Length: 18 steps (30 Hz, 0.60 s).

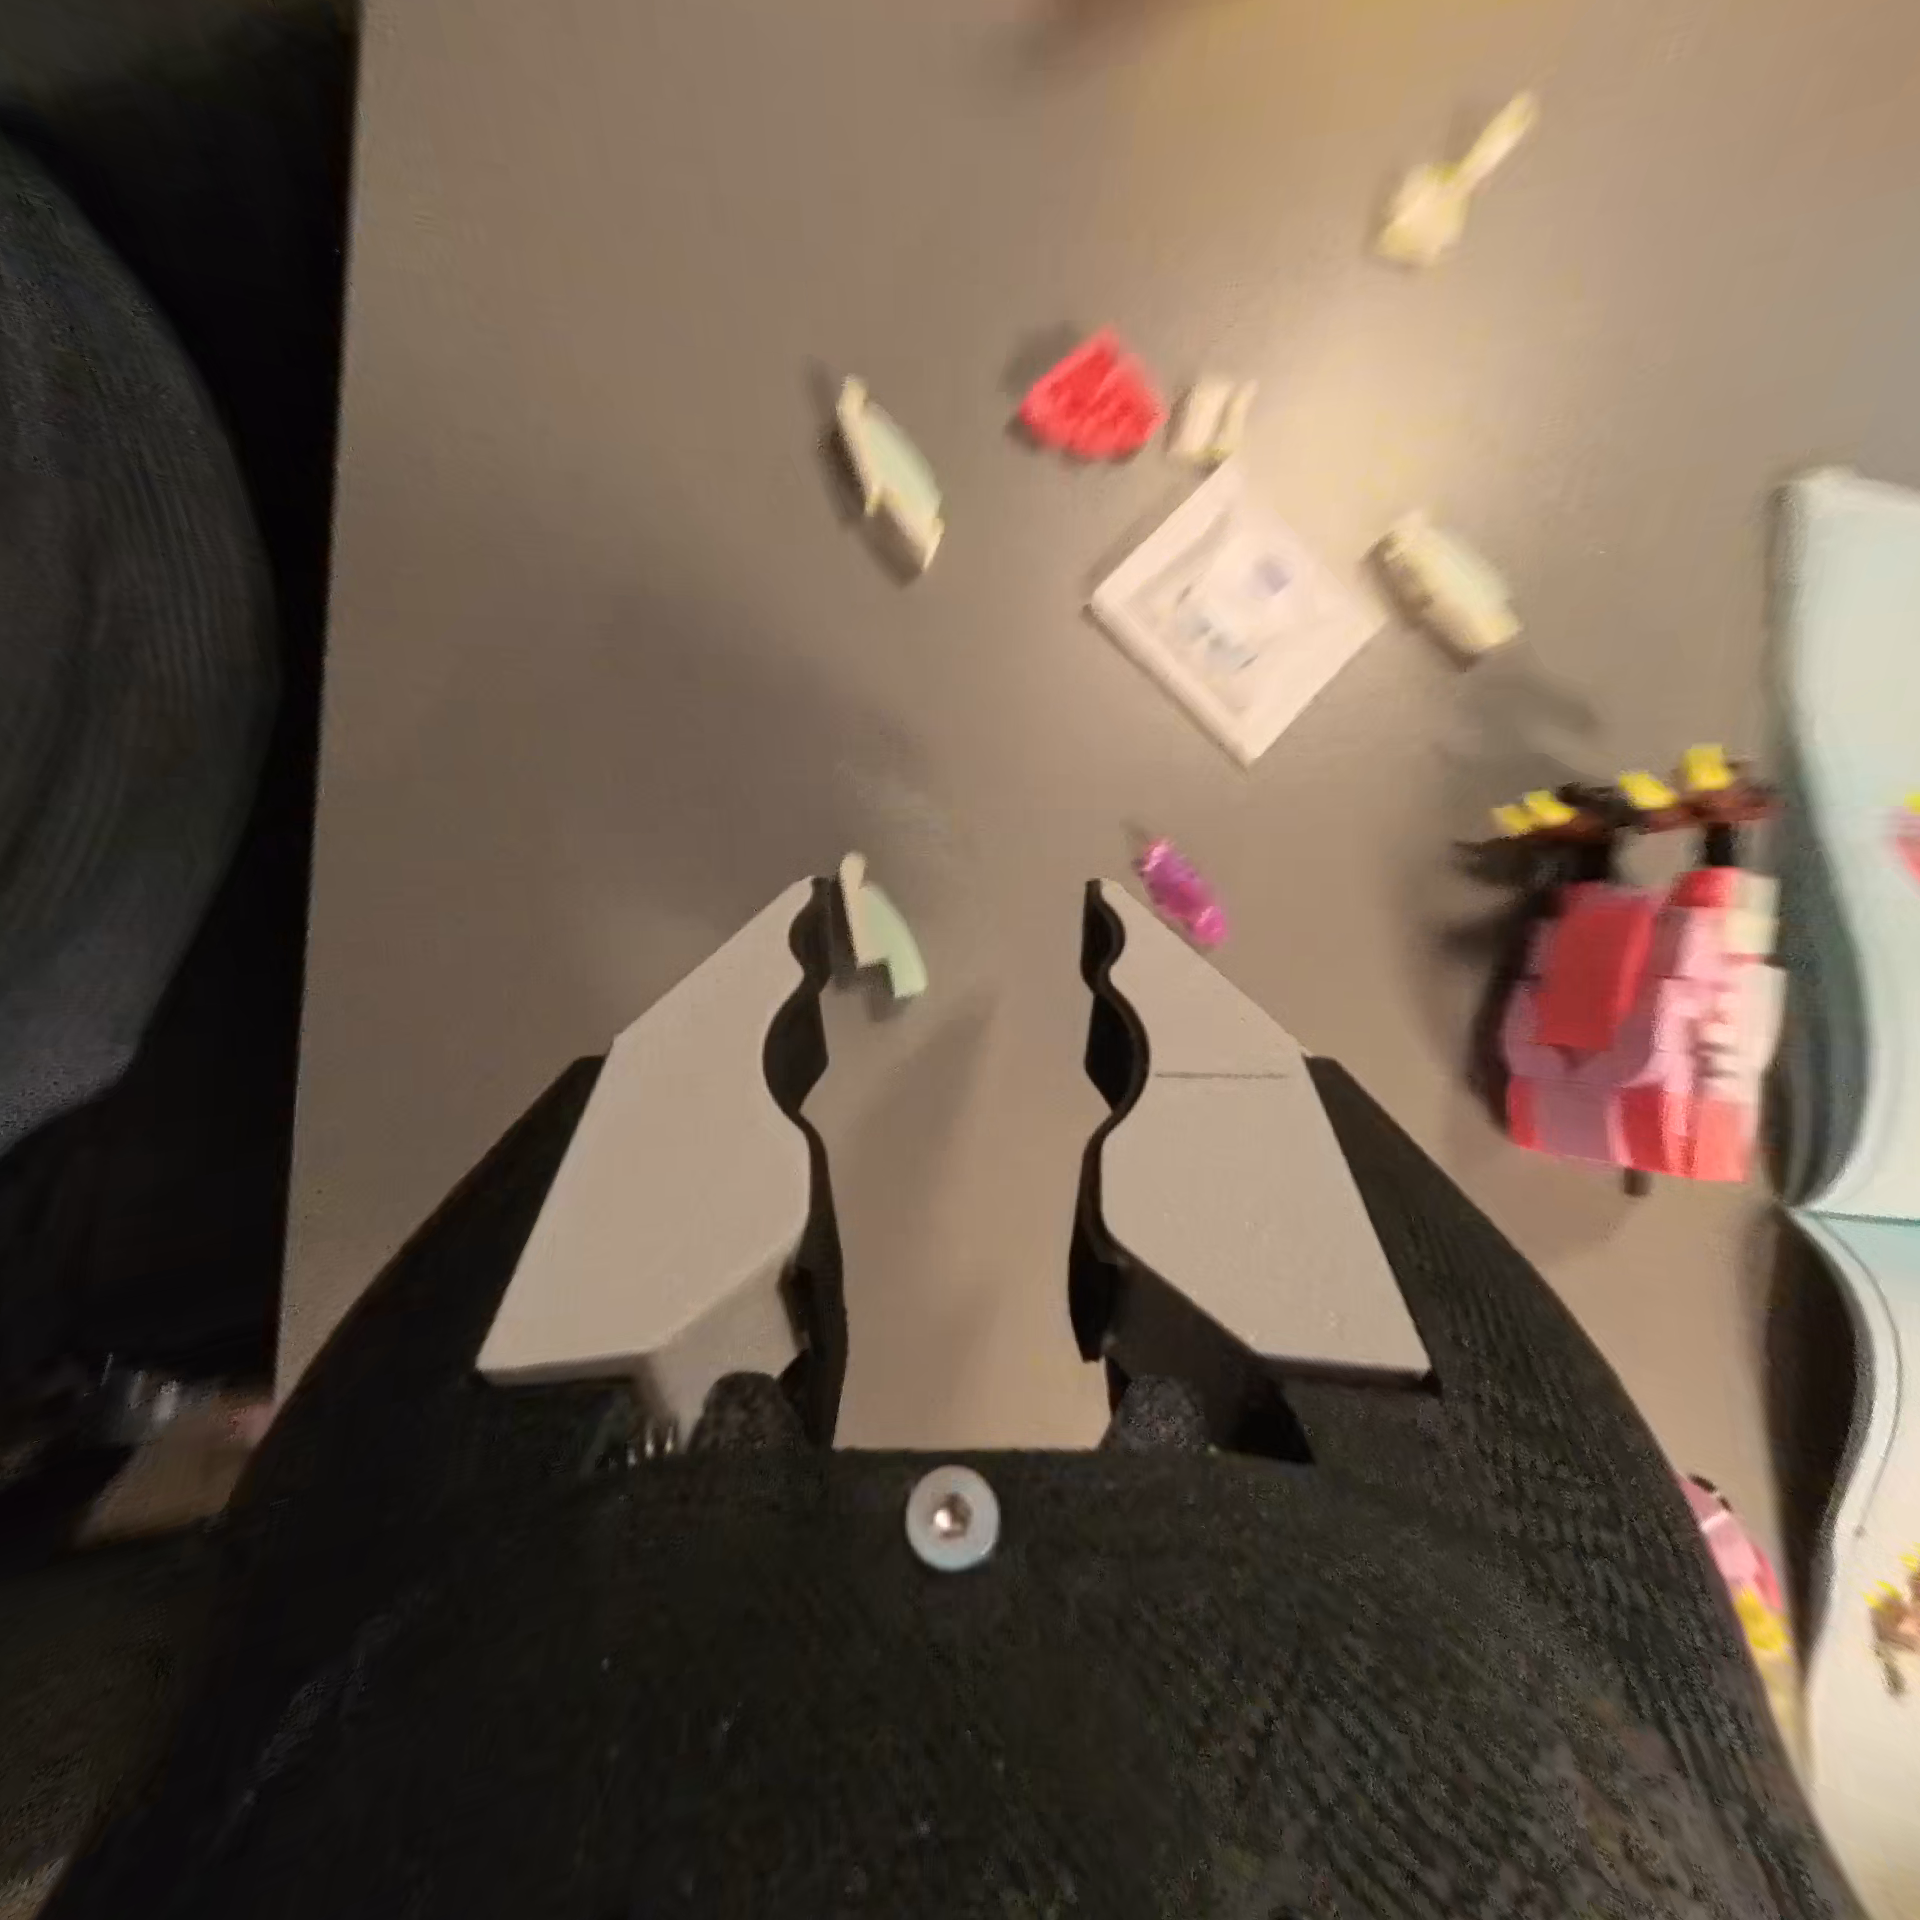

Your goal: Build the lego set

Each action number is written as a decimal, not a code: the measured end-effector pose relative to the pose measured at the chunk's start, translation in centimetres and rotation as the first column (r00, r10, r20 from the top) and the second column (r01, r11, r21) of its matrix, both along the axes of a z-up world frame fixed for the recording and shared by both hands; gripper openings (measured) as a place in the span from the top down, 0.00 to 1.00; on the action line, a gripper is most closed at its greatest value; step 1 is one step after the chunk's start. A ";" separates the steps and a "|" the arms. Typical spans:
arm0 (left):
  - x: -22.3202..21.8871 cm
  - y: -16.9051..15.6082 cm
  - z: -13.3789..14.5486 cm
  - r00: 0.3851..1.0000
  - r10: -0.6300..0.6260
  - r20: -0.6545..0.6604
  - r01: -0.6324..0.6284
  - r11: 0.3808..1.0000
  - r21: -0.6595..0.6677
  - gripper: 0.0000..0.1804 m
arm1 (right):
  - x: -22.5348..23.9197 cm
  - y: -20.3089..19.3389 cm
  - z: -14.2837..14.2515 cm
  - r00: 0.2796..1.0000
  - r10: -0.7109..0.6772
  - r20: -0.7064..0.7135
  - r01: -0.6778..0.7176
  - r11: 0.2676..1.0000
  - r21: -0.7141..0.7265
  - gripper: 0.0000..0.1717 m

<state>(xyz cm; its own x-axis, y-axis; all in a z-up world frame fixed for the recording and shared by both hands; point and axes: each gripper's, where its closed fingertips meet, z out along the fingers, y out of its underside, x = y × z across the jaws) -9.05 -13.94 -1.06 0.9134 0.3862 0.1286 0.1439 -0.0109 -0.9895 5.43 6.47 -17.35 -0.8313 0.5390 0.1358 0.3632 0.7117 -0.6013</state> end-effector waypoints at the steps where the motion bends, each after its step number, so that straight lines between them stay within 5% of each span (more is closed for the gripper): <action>1: -1.4 -2.1 0.5 0.998 0.070 -0.008 -0.070 0.997 0.028 0.66 | -0.7 0.0 1.4 0.996 -0.045 -0.078 0.037 0.995 -0.098 0.72; 3: -3.9 -6.3 1.4 0.980 0.197 -0.005 -0.195 0.975 0.102 0.66 | -3.0 1.3 5.4 0.922 -0.202 -0.330 0.108 0.954 -0.281 0.73; 4: -4.8 -8.2 1.7 0.969 0.248 0.000 -0.245 0.958 0.149 0.66 | -4.1 3.0 7.8 0.818 -0.319 -0.478 0.141 0.918 -0.369 0.75; 7: -7.0 -12.9 1.8 0.928 0.372 0.016 -0.361 0.890 0.279 0.66 | -4.0 10.0 13.5 0.330 -0.635 -0.698 0.199 0.770 -0.607 0.88; 9: -7.8 -14.8 1.4 0.907 0.420 0.024 -0.403 0.851 0.336 0.66 | -2.8 14.8 13.3 0.069 -0.736 -0.674 0.299 0.660 -0.689 0.94; 11: -8.3 -15.9 1.0 0.888 0.459 0.009 -0.428 0.821 0.378 0.66 | -2.4 17.6 12.3 -0.017 -0.754 -0.657 0.441 0.584 -0.681 0.96; 18: -9.3 -16.7 -0.1 0.876 0.482 -0.007 -0.442 0.810 0.386 0.68 | -2.2 20.2 10.9 -0.094 -0.769 -0.632 0.550 0.489 -0.677 1.00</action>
<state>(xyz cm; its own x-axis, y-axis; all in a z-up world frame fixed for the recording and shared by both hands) -18.32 -30.60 -1.14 0.6542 0.7097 0.2615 -0.0586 0.3923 -0.9180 3.26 26.71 -6.48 0.4870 0.8474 0.2113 -0.1423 0.3157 -0.9381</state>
